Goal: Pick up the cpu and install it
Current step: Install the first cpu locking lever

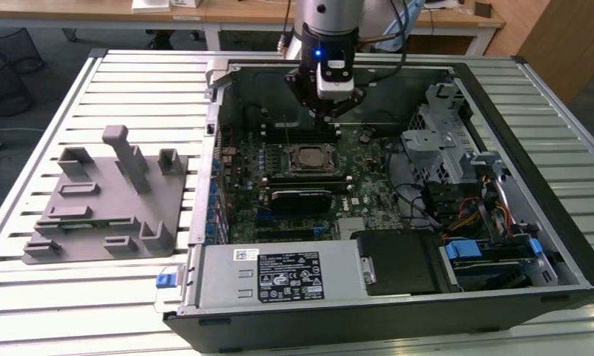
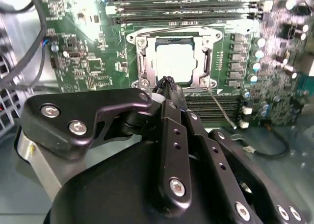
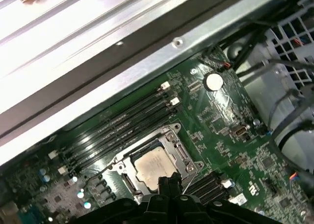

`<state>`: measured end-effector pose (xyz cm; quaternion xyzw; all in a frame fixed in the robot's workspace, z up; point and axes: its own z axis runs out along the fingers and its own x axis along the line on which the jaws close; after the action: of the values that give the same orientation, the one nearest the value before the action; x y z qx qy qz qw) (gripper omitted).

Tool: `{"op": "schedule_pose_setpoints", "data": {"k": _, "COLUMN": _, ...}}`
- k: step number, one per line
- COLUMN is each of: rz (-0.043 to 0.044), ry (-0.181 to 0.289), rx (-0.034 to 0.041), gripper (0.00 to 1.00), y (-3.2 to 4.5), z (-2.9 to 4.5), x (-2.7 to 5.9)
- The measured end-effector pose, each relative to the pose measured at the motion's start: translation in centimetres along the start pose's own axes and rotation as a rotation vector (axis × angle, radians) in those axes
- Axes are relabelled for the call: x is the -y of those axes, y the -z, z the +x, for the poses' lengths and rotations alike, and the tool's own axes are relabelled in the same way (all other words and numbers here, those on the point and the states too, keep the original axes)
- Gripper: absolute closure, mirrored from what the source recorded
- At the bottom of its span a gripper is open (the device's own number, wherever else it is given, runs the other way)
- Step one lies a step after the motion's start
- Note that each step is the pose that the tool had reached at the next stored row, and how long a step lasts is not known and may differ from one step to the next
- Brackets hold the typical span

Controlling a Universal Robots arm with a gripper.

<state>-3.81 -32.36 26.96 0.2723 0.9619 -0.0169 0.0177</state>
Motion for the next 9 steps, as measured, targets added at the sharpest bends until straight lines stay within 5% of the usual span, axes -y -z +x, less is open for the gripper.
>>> {"op": "schedule_pose_setpoints", "data": {"k": 4, "rz": -0.0026, "ry": 0.061, "rx": 0.0014, "gripper": 0.89, "y": -0.01, "z": 0.06, "x": 0.03}}
{"op": "schedule_pose_setpoints", "data": {"k": 9, "rz": -0.0032, "ry": 0.073, "rx": 0.0017, "gripper": 0.89, "y": -0.01, "z": 0.46, "x": 0.28}}
